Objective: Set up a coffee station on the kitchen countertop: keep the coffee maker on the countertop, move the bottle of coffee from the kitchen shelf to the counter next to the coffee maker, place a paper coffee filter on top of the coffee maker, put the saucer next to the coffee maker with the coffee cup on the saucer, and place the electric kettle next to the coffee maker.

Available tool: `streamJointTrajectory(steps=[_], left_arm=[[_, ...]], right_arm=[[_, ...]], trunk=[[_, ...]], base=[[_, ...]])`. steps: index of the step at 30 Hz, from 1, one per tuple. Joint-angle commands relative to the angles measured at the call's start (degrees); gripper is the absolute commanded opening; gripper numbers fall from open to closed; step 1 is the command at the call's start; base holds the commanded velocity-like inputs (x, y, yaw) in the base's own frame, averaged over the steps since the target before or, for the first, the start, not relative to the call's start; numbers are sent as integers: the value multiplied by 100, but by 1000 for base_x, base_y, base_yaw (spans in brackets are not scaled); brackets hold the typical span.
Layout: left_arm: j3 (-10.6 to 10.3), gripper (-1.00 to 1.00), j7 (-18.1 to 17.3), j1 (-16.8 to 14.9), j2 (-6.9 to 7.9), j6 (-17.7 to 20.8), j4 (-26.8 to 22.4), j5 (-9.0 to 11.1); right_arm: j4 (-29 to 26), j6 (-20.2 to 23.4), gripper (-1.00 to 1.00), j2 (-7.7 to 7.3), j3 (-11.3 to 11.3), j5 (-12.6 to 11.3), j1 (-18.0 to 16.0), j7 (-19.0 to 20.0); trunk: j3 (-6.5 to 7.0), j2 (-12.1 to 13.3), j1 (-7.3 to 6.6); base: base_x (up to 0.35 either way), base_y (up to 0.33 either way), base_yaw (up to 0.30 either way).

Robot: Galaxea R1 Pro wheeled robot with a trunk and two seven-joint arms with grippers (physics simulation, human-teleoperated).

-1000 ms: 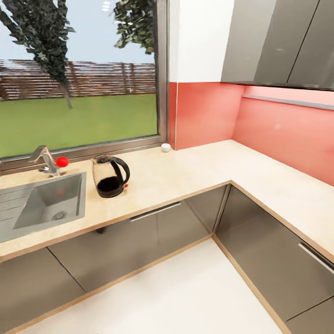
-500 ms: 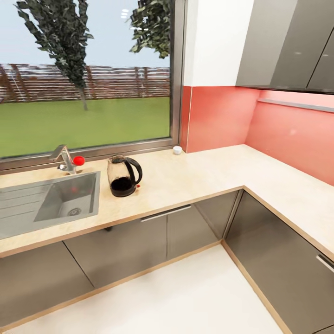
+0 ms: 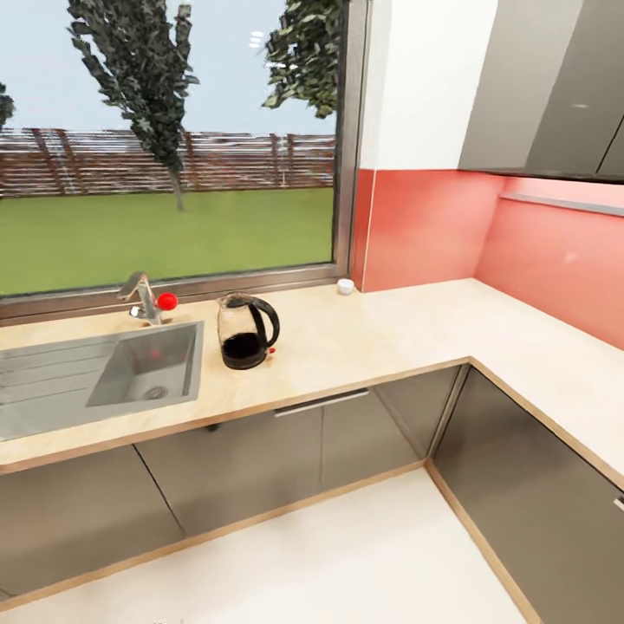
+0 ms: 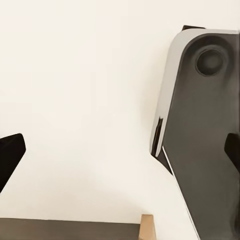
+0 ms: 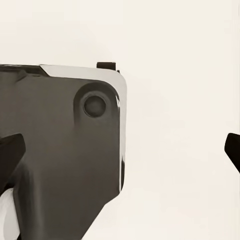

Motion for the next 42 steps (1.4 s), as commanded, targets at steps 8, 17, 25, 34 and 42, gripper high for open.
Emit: streamJointTrajectory(steps=[8, 17, 25, 34, 42], left_arm=[[71, 100, 47, -7, -16, -26, -2, -55], [116, 100, 53, -7, -18, -32, -8, -32], [102, 100, 49, -7, -18, -41, -8, -26], [71, 100, 3, -7, -14, -28, 1, -46], [33, 100, -31, -7, -9, -33, 1, -69]], right_arm=[[5, -20, 100, -2, 30, -29, -4, 9], [5, -20, 100, -2, 31, -29, -4, 9], [5, -20, 100, -2, 35, -29, -4, 9], [5, -20, 100, -2, 38, -29, -4, 9], [5, -20, 100, -2, 38, -29, -4, 8]], trunk=[[45, -11, 3], [107, -11, 3], [163, -11, 3], [226, -11, 3], [282, -11, 3]], base=[[0, -248, 193], [-63, -261, 199], [-23, -197, 184], [0, -10, 182], [0, 0, 182]])
